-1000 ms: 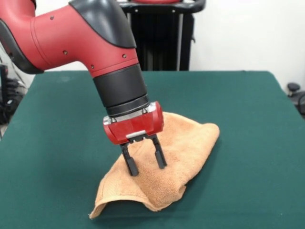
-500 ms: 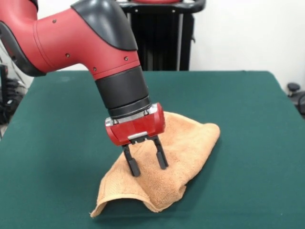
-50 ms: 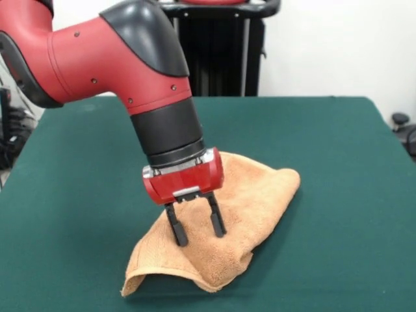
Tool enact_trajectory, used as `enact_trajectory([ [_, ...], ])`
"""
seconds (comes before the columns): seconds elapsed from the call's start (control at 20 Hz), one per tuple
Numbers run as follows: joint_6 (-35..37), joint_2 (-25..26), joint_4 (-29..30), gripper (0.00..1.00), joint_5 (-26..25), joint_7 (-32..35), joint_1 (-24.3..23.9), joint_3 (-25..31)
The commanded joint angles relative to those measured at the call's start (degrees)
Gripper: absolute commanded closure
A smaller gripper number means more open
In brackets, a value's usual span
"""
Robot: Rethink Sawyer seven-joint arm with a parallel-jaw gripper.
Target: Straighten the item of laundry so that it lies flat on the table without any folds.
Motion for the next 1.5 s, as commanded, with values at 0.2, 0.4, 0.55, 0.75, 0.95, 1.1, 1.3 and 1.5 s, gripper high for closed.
enact_trajectory([
  [0.2,-0.69,4.74,-4.94,0.00,-4.43,1.94,6.66,-9.43],
  [0.4,0.85,2.03,-2.88,0.00,-2.49,2.18,6.77,-9.22],
  [0.55,0.81,0.47,-1.63,0.00,-1.67,3.00,7.07,-9.42],
  [0.75,2.27,-1.43,-0.67,0.00,-0.38,2.97,7.43,-9.26],
  [0.95,1.32,-1.60,-0.73,1.00,-0.69,2.96,7.85,-9.66],
  [1.1,1.04,-0.53,-0.45,1.00,0.43,2.87,7.27,-8.60],
  [1.3,1.07,0.33,-0.94,1.00,0.76,1.76,7.05,-7.71],
  [1.5,2.44,0.44,-1.16,1.00,1.75,1.33,6.92,-7.48],
])
